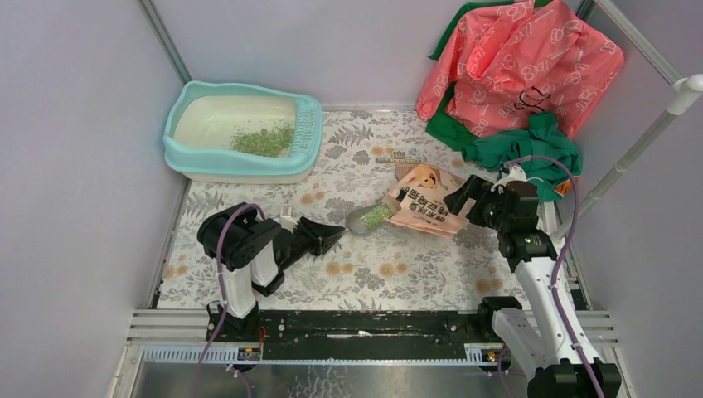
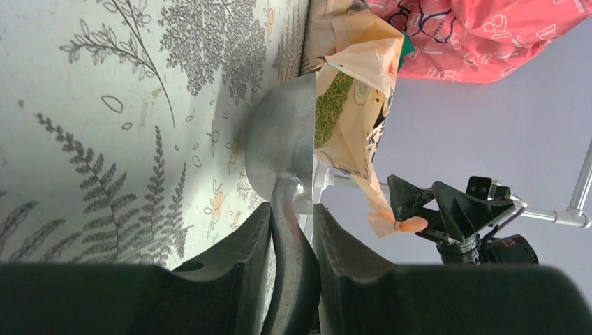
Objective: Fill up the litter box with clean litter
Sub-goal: 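Scoop the cat litter from the cat litter bag, then pour the cat litter into the litter box.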
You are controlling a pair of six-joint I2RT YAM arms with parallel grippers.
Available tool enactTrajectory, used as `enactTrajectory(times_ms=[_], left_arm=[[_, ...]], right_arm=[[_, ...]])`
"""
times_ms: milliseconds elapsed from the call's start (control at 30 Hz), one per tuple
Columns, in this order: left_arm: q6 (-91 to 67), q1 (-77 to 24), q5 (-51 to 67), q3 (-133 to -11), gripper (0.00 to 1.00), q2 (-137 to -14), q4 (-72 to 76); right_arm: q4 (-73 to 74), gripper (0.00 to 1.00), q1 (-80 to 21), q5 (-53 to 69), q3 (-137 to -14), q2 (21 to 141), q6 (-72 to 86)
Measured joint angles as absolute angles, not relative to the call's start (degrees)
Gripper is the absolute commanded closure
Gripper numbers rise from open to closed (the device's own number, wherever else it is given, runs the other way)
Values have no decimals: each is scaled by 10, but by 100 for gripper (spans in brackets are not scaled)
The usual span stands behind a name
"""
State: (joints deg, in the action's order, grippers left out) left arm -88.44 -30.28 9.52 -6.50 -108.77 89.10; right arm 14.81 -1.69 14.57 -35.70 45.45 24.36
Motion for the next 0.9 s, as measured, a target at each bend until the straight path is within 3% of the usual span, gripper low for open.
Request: enactTrajectory(times_ms=[433,900], left_arm=[[-867,-253,116,-18,100,-976,887],[-890,-119,206,-32,100,-849,834]], right_arm=[[149,0,-17,146,-357,455,243],[148,0,-17,147,-357,460,243]])
